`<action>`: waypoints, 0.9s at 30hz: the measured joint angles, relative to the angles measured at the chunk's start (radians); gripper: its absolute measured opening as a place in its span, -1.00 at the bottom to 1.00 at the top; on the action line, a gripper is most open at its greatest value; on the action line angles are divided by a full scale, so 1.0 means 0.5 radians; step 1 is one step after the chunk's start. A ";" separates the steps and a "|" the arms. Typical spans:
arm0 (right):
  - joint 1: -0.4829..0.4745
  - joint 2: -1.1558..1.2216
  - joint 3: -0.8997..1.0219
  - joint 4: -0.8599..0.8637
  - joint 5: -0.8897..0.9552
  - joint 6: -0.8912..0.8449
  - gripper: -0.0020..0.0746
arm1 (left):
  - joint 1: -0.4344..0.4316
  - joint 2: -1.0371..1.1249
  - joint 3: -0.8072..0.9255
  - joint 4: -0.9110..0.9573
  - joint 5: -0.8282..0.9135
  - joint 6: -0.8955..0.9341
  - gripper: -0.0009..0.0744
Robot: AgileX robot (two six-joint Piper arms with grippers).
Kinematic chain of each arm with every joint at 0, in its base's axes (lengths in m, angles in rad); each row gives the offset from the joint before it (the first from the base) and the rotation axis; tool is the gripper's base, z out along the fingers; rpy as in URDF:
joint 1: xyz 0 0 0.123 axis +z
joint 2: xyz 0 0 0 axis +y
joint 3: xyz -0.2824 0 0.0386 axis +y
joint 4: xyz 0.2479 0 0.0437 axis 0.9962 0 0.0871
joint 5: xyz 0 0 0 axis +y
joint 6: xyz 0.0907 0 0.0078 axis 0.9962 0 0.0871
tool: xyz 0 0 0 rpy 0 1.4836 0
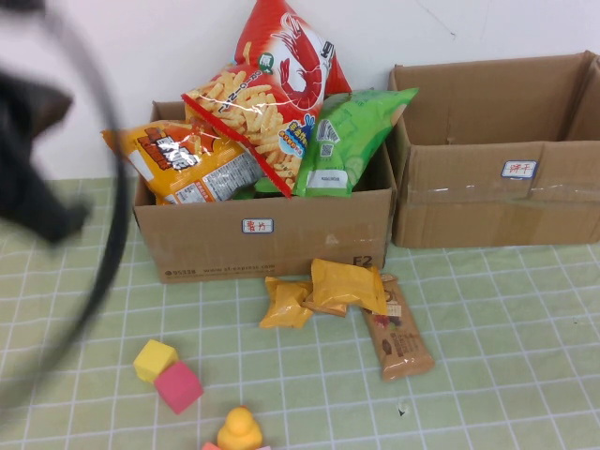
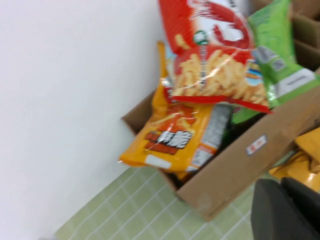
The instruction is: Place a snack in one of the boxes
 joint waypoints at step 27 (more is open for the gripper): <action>0.000 -0.027 0.000 2.021 0.407 -2.131 -0.95 | 0.000 -1.113 1.906 0.059 -1.604 -0.175 -0.98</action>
